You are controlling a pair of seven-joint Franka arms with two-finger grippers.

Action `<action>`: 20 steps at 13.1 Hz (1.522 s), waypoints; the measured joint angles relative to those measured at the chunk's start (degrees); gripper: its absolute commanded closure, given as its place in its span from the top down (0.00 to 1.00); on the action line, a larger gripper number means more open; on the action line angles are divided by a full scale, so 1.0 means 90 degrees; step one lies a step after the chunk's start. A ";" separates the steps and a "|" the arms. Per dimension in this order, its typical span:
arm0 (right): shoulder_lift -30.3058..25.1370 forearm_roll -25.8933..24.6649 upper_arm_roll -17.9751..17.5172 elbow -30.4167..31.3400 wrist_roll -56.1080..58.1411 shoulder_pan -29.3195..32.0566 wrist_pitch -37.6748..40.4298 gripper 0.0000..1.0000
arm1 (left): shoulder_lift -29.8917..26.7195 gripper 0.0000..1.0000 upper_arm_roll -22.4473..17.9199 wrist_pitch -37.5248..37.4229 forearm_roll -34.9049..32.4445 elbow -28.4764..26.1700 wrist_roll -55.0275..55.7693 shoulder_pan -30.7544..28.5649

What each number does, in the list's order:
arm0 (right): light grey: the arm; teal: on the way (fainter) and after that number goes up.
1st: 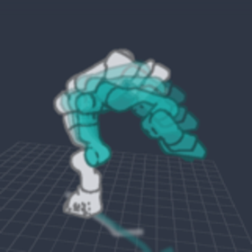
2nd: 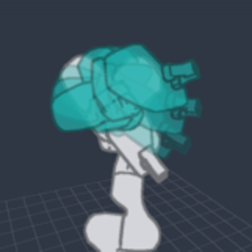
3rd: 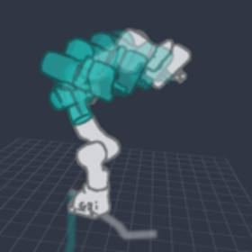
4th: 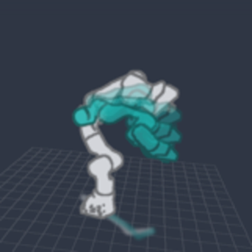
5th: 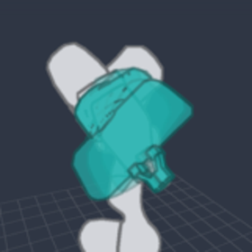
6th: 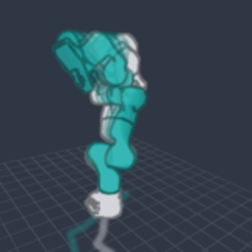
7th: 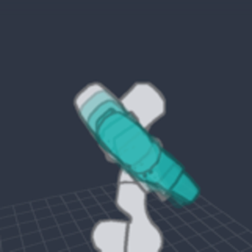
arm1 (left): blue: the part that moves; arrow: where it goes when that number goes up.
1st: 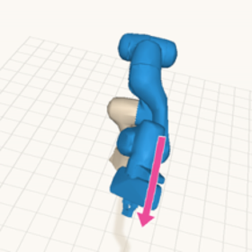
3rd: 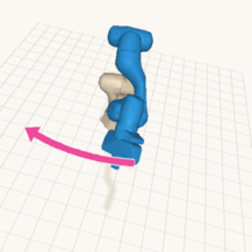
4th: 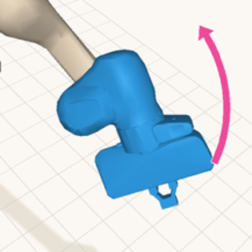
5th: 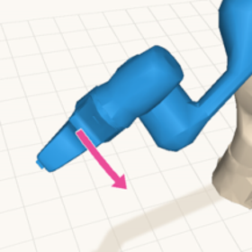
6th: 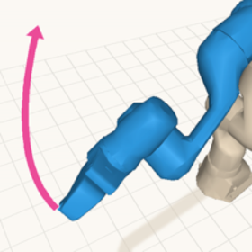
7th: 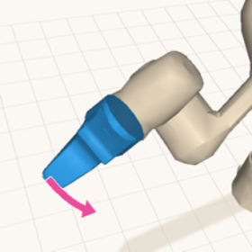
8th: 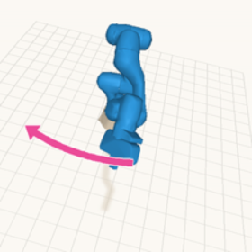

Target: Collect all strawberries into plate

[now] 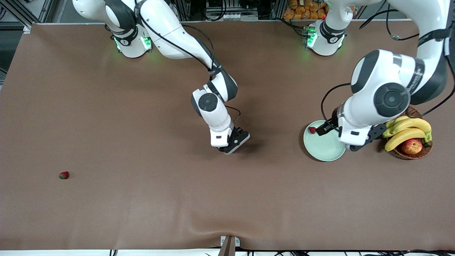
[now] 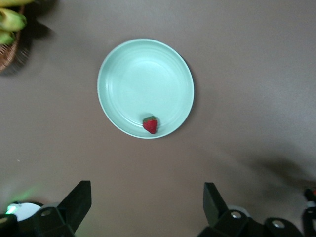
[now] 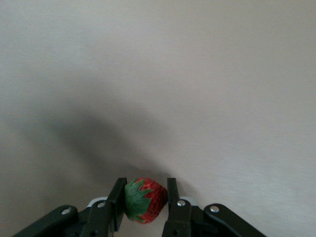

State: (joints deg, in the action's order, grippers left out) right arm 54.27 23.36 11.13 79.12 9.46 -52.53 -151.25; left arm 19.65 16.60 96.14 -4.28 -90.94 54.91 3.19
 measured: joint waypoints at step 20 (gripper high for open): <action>-0.1009 -0.0003 0.1587 -0.0187 -0.0322 0.0750 0.2036 1.00 | 0.2149 1.00 0.0031 0.3474 0.0614 0.0364 0.4343 0.1735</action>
State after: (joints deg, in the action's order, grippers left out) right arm 45.19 23.34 25.41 77.44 6.56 -45.78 -132.93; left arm 38.99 16.88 127.40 1.25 -87.66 93.99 18.80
